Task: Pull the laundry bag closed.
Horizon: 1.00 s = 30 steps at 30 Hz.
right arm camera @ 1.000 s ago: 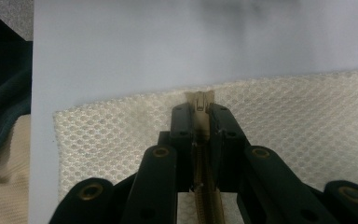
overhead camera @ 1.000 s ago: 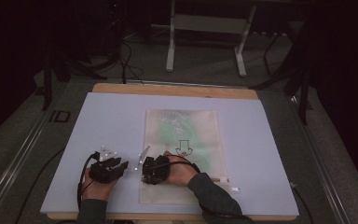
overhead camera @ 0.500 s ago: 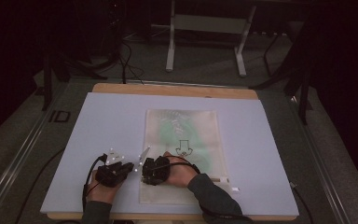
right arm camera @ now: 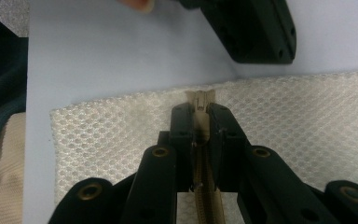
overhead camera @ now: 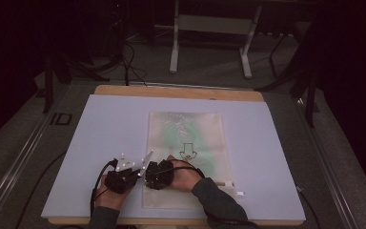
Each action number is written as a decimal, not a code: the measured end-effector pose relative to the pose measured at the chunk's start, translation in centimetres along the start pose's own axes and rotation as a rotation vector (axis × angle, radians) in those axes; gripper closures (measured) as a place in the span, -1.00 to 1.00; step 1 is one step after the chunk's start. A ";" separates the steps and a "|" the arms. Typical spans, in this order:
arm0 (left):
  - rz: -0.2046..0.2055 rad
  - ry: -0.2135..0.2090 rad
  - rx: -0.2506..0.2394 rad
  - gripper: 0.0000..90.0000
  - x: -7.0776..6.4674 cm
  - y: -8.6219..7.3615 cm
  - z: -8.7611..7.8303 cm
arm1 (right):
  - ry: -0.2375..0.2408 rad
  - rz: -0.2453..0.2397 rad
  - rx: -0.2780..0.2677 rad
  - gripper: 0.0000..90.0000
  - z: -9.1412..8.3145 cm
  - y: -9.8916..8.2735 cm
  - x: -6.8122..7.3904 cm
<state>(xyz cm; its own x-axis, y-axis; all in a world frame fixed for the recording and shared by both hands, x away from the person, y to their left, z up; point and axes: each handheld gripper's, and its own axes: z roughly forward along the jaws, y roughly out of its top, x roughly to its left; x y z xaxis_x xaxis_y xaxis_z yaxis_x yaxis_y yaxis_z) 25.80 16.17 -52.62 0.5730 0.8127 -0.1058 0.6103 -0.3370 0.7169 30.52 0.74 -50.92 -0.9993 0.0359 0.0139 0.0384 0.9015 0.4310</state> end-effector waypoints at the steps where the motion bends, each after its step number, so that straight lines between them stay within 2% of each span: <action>1: -0.001 -0.007 0.000 0.98 0.0 0.0 0.1 | -0.001 0.000 0.000 0.80 0.0 0.0 0.0; 4: -0.002 -0.015 0.000 0.98 -0.1 0.0 0.3 | -0.002 0.003 -0.001 0.80 0.0 0.0 0.1; 7: -0.008 -0.047 0.003 0.98 -0.2 0.0 0.4 | -0.002 0.002 -0.002 0.80 0.0 0.0 0.1; 15: -0.002 -0.055 0.028 0.97 -0.4 0.0 0.7 | -0.001 0.001 -0.009 0.80 0.0 -0.1 0.0; 16: -0.015 -0.059 0.025 0.97 -0.4 0.0 0.7 | -0.001 0.001 -0.010 0.80 0.0 -0.1 0.0; 23: -0.037 -0.080 0.035 0.97 0.0 -0.1 0.9 | -0.002 0.004 -0.002 0.80 0.0 -0.1 0.1; 27: -0.030 -0.082 0.038 0.98 0.0 -0.1 0.9 | -0.004 -0.004 -0.001 0.81 0.0 0.0 0.1; 30: -0.001 -0.071 0.042 0.98 -0.1 -0.1 0.9 | -0.002 -0.012 0.000 0.81 0.0 0.0 0.1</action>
<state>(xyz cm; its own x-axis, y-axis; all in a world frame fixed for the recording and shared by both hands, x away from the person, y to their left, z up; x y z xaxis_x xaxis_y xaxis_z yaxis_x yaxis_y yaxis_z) 26.14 15.65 -53.33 0.6091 0.7776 -0.1560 0.6325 -0.3575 0.6871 30.44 0.69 -50.89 -0.9996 0.0259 0.0068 0.0263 0.9020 0.4310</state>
